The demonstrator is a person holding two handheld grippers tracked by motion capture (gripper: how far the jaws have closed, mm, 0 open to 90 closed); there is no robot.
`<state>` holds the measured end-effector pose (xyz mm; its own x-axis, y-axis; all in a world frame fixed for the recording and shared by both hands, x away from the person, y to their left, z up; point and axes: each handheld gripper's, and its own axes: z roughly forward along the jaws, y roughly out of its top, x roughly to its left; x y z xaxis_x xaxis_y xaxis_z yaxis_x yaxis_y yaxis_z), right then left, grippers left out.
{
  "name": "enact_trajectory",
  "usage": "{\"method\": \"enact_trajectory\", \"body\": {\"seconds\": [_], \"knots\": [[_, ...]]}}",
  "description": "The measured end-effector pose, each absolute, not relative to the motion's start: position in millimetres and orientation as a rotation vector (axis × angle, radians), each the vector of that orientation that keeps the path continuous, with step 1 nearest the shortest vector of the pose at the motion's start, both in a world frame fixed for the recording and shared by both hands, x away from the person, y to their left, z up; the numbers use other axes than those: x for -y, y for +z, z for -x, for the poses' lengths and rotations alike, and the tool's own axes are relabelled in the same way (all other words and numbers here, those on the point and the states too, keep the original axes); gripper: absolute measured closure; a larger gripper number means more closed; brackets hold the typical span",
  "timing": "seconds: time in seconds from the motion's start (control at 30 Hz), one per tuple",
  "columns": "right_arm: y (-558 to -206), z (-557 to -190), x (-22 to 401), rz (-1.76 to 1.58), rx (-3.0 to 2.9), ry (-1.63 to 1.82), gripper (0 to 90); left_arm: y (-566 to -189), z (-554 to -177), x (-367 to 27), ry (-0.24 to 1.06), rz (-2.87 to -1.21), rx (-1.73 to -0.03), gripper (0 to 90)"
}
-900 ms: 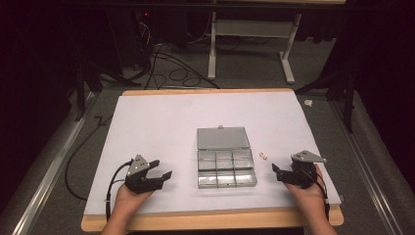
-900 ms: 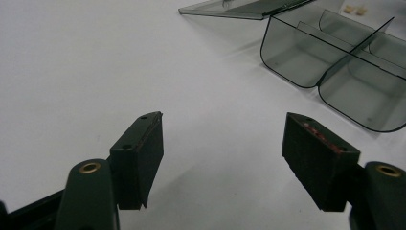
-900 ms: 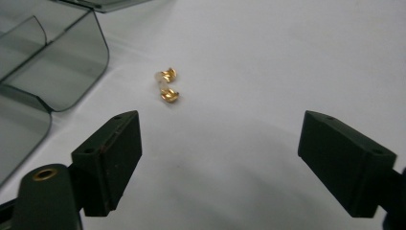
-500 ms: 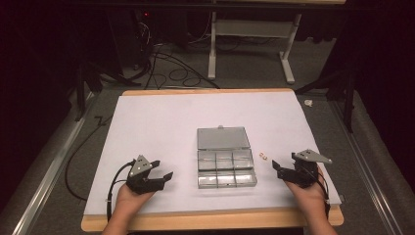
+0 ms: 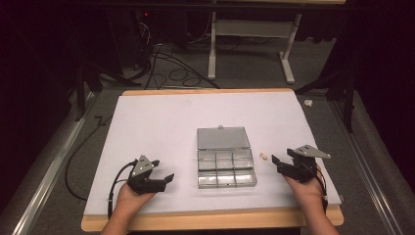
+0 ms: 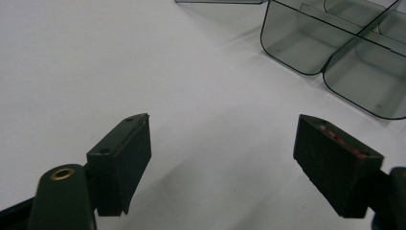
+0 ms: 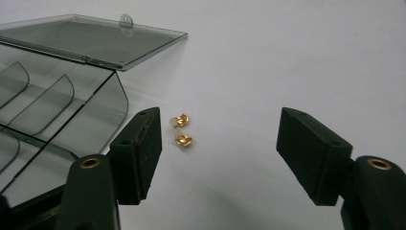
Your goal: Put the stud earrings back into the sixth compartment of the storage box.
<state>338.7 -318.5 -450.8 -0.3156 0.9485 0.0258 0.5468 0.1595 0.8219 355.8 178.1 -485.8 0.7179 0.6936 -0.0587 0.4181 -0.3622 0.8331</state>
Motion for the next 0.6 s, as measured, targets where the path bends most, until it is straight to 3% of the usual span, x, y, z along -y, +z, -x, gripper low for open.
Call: {"method": "enact_trajectory", "body": {"seconds": [0.4, 0.6], "knots": [[-453, -358, 297, -1.391, -2.007, 1.079, 39.6, -485, -355, -181, 0.394, -1.973, -0.861, 22.1], [-457, -367, 291, -1.387, -2.037, 1.092, 48.5, -485, -355, -181, 0.395, -1.968, -0.869, 22.9]]}}
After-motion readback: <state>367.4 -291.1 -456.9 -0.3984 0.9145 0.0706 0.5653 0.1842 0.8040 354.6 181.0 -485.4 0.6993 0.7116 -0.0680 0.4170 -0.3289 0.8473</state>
